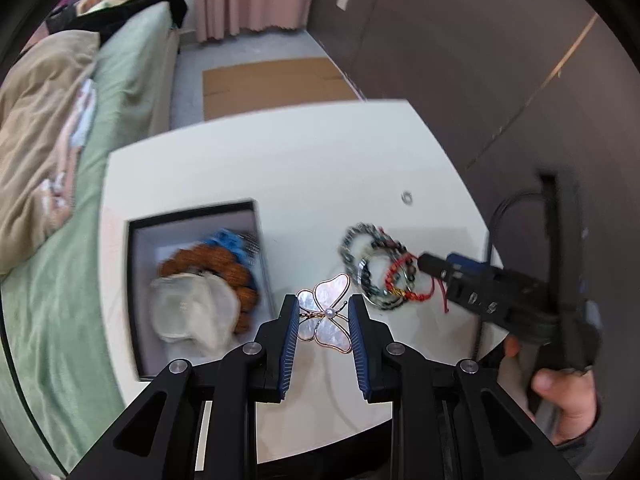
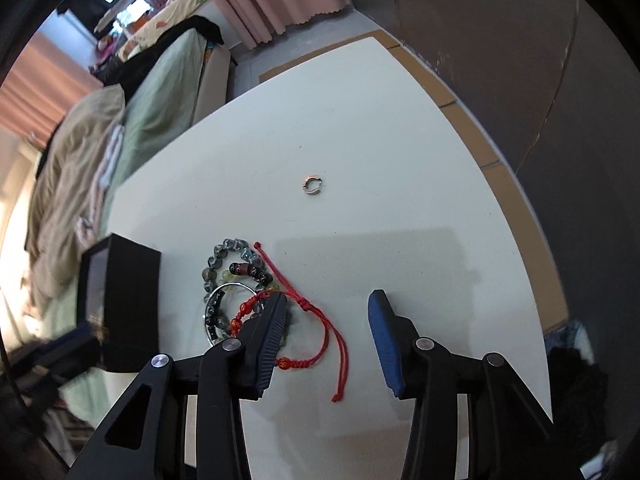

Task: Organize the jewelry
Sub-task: 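Lift the butterfly pendant with the left tool while the right tool grasps the red string bracelet, then drop the butterfly into the black box with the left tool while the right tool drops the red bracelet in, then move the left tool to the silver bangle and close on it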

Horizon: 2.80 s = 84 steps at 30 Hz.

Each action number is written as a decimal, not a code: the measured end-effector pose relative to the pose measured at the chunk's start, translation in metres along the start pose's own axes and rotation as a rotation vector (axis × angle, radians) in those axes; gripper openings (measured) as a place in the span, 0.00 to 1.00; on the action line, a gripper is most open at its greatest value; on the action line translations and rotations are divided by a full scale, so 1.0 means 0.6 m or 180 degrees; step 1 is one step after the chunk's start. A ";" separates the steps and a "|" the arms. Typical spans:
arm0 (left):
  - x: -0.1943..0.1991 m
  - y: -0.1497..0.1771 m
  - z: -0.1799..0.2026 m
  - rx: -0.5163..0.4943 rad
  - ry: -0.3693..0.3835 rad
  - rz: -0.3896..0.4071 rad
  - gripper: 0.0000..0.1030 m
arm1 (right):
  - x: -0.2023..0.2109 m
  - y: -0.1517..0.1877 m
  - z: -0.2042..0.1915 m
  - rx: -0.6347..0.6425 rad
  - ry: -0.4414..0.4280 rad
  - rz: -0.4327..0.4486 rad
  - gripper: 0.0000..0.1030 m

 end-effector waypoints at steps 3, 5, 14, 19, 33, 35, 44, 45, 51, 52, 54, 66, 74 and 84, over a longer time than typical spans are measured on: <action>0.025 -0.009 -0.024 0.0081 -0.0003 0.0103 0.25 | -0.002 0.001 -0.011 0.0149 0.0091 -0.0018 0.41; 0.035 -0.012 -0.036 0.0127 -0.0020 0.0142 0.25 | -0.004 0.002 -0.021 0.0241 0.0150 -0.0026 0.40; 0.056 -0.006 -0.081 0.0287 0.0010 0.0208 0.25 | 0.006 0.004 -0.013 0.0031 -0.0216 -0.0119 0.07; 0.060 0.003 -0.094 0.0332 0.0049 0.0214 0.25 | 0.043 0.001 0.004 -0.0206 -0.0449 0.0045 0.07; 0.027 0.014 -0.131 0.0556 0.0055 0.0126 0.27 | 0.148 -0.018 -0.081 -0.0400 -0.1303 0.0653 0.07; 0.020 0.016 -0.137 0.0630 0.0111 0.0066 0.35 | 0.153 -0.016 -0.100 -0.0366 -0.1387 0.0688 0.07; 0.067 0.017 -0.178 0.0790 0.0042 0.0314 0.67 | 0.142 -0.005 -0.172 -0.0201 -0.1647 0.0664 0.07; 0.074 0.017 -0.185 0.0807 0.0026 0.0337 0.67 | 0.139 -0.004 -0.181 -0.0202 -0.1697 0.0657 0.07; 0.097 0.019 -0.202 0.0822 -0.0012 0.0412 0.67 | 0.122 -0.001 -0.219 -0.0232 -0.1942 0.0594 0.07; 0.100 0.018 -0.204 0.0807 -0.0031 0.0417 0.67 | 0.116 -0.001 -0.227 -0.0293 -0.2076 0.0513 0.07; 0.106 0.018 -0.208 0.0803 -0.0046 0.0432 0.67 | 0.107 0.001 -0.243 -0.0318 -0.2201 0.0412 0.07; 0.103 0.015 -0.165 0.0645 0.0118 0.0459 0.67 | 0.140 0.006 -0.199 -0.0199 -0.1294 0.0384 0.56; 0.092 0.013 -0.090 0.0393 0.0288 0.0430 0.67 | 0.183 0.010 -0.130 -0.0262 -0.0920 0.0459 0.70; 0.062 0.008 -0.017 0.0183 0.0406 0.0305 0.65 | 0.178 0.009 -0.056 -0.0556 -0.0669 0.0334 0.70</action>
Point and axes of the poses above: each gripper's, at about its wrist camera, not at the fingertips, and x roughly against the way its jaws point, z to its right, y to its underside, the point moved 1 cm from there along -x, roughly the way its jaws point, and after that the axes turned 13 degrees about z, right-handed, at the moved point
